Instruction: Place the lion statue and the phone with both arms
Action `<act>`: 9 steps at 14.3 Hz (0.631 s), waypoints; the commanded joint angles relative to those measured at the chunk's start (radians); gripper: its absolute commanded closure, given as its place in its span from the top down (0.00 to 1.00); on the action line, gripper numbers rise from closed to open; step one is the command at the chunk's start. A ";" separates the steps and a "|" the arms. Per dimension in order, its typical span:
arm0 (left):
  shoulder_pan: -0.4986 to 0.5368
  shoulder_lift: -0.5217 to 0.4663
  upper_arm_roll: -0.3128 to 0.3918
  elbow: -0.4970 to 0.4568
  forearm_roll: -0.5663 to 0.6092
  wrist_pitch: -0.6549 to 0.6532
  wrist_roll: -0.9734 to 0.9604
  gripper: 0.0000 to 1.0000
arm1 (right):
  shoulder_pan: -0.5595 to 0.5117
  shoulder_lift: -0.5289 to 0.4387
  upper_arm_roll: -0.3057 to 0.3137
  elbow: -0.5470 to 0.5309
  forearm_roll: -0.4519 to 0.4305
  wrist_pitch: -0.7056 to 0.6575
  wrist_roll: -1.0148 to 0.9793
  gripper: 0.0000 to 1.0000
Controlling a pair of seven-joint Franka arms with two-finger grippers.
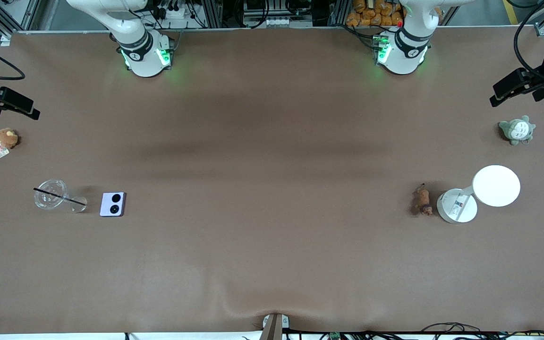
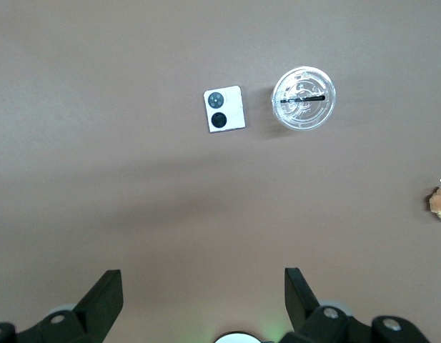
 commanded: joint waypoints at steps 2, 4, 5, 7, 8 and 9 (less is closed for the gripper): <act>0.000 -0.022 -0.010 -0.011 0.023 -0.012 -0.008 1.00 | 0.009 -0.034 0.003 -0.027 -0.012 0.000 0.007 1.00; 0.000 -0.021 -0.010 -0.003 0.023 -0.012 0.008 1.00 | 0.006 -0.033 0.003 -0.028 -0.015 -0.003 0.005 1.00; 0.000 -0.021 -0.007 -0.002 0.024 -0.014 0.007 1.00 | 0.003 -0.033 0.002 -0.027 -0.017 -0.003 0.004 1.00; 0.003 -0.021 -0.001 0.010 0.023 -0.015 0.015 1.00 | -0.003 -0.031 -0.003 -0.028 -0.018 -0.004 -0.010 1.00; 0.003 -0.018 0.001 0.014 0.023 -0.015 0.022 1.00 | -0.002 -0.030 -0.003 -0.028 -0.021 -0.003 -0.010 1.00; 0.001 -0.016 0.001 0.017 0.024 -0.015 0.021 1.00 | 0.003 -0.025 -0.002 -0.028 -0.023 -0.003 -0.008 1.00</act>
